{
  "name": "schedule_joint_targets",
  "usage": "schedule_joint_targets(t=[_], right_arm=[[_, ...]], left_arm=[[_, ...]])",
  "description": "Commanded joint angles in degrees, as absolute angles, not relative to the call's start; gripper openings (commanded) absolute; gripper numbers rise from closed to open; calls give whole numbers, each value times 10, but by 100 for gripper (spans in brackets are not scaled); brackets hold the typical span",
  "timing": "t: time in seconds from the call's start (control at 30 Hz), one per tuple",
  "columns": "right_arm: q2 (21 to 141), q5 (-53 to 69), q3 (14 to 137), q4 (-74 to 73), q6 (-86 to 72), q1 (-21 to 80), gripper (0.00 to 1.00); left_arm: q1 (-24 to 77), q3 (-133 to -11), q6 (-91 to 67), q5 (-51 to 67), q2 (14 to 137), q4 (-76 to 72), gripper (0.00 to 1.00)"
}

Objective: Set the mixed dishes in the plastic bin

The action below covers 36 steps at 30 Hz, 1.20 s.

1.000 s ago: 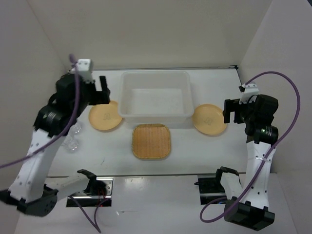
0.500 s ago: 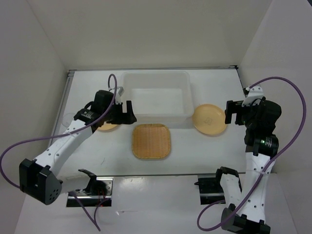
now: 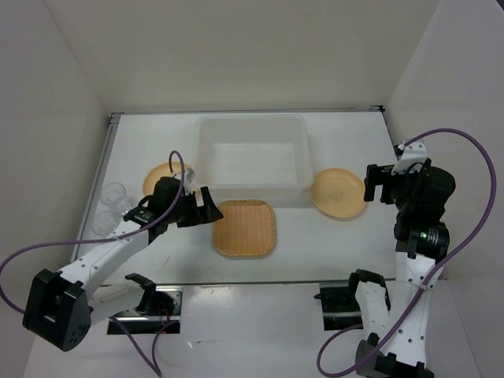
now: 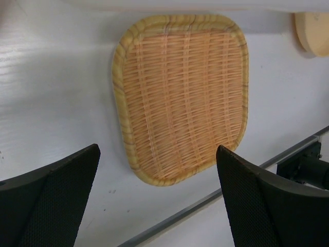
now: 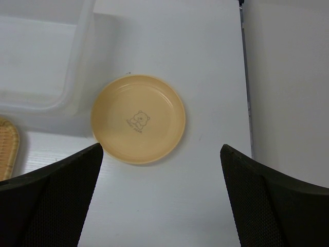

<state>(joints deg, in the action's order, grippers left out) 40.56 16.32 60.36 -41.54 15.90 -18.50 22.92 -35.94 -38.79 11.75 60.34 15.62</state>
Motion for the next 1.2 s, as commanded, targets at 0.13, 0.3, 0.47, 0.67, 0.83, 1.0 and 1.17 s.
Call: schedule_joint_targets(t=[0.13, 0.3, 0.47, 0.67, 0.83, 1.0, 1.17], right_arm=[[399, 158, 600, -383, 154, -182, 99], [399, 158, 600, -383, 154, -182, 99], [399, 153, 600, -383, 154, -182, 99], [388, 142, 595, -377, 149, -182, 99], [388, 142, 595, -377, 149, -182, 99], [388, 136, 595, -377, 149, -182, 99], [383, 136, 595, -372, 149, -182, 99]], left_arm=[[249, -324, -424, 126, 658, 37, 100], [267, -293, -429, 104, 729, 4, 100], [273, -281, -429, 98, 787, -47, 100], [284, -281, -429, 139, 888, -123, 100], [294, -266, -434, 147, 911, -162, 99], [294, -255, -434, 153, 898, -162, 84], [294, -244, -429, 158, 848, -128, 40]])
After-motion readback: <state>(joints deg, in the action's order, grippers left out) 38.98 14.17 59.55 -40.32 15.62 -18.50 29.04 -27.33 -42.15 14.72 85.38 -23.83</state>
